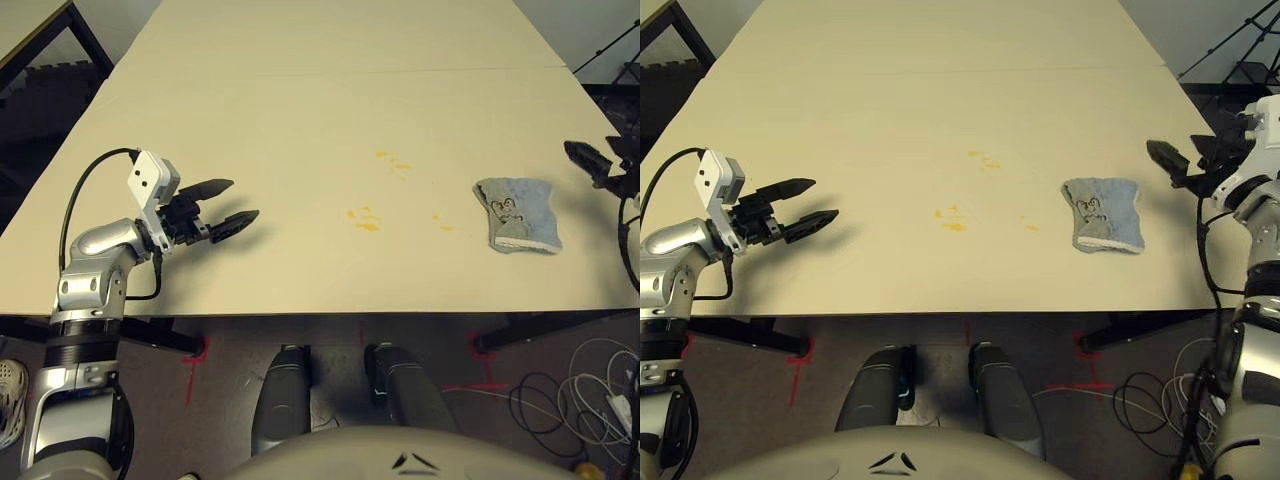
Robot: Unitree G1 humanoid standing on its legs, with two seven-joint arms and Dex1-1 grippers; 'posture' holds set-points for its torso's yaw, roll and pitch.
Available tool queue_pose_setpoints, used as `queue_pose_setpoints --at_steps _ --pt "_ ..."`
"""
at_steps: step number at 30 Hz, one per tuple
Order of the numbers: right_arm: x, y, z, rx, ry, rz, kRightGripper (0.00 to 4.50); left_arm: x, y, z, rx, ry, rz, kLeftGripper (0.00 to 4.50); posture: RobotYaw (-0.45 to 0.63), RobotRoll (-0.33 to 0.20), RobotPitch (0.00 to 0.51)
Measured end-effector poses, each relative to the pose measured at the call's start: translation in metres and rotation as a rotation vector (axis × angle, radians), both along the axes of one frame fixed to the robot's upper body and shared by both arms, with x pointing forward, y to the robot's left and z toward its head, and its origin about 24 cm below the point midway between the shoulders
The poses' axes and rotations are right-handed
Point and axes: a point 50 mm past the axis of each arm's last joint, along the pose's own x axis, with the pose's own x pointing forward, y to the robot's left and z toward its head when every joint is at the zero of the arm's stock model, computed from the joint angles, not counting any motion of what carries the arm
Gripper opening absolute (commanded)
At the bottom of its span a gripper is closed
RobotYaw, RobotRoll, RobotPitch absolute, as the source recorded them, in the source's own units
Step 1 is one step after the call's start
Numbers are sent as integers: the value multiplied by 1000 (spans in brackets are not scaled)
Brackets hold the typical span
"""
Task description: Wipe the water off the table with a rag.
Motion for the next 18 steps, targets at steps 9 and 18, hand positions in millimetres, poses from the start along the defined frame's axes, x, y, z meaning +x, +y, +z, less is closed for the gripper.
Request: queue_pose_setpoints --at_steps 9,18 --pt "-5 10 -4 27 140 102 4473 -4 -1 6 27 -12 -17 4500 155 0 156" --pt "-6 35 -31 79 296 187 4473 -19 -9 12 66 -22 -138 4500 183 0 162"
